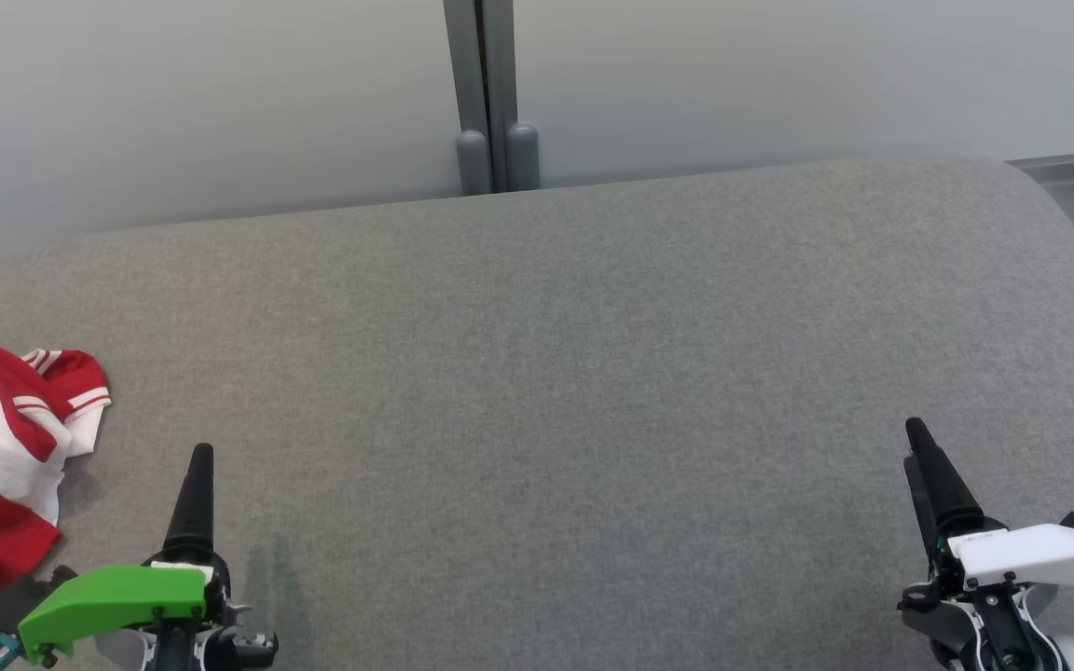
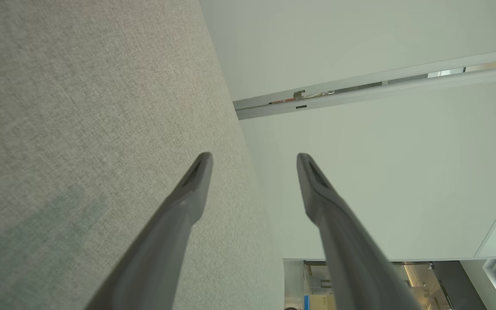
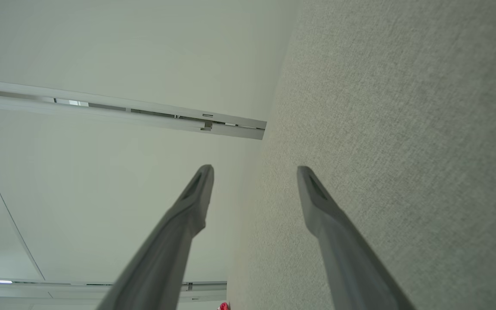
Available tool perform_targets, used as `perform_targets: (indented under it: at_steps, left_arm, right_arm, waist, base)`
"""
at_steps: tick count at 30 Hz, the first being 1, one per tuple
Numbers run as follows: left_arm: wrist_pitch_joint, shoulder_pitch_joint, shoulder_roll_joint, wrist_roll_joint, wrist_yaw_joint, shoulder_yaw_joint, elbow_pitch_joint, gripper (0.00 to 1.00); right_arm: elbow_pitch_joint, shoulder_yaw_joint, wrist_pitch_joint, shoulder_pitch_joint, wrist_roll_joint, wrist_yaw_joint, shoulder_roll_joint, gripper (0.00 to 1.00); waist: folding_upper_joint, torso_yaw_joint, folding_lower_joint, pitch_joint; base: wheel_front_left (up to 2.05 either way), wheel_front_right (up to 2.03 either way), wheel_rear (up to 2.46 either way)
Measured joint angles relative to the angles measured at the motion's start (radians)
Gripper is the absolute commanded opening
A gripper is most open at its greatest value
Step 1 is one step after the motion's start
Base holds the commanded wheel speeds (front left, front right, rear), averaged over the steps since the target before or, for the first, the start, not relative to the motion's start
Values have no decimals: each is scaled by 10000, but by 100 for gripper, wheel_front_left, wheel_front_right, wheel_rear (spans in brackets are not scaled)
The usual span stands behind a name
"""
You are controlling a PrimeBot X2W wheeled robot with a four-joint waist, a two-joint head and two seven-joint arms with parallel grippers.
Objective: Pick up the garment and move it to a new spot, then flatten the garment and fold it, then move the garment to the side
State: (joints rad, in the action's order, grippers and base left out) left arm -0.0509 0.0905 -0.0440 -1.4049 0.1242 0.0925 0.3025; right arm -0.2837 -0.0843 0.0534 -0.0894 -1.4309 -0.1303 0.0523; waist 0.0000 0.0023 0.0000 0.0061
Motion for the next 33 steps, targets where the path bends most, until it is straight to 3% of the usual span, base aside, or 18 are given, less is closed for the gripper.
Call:
perform_targets:
  at_steps: [17, 33]
  left_arm:
    - [702, 18, -144, 3605, -10, -554, 161, 100]
    - [1243, 165, -453, 6117, -364, -1003, 79, 100]
  right_arm:
    - [109, 161, -713, -128, 3528, 0, -23, 100]
    - [479, 182, -1266, -455, 5965, 0, -4, 100]
  waist:
    - [0, 21, 1, 49]
    - [0, 69, 0, 104]
  base:
    - [0, 0, 0]
    - [0, 0, 0]
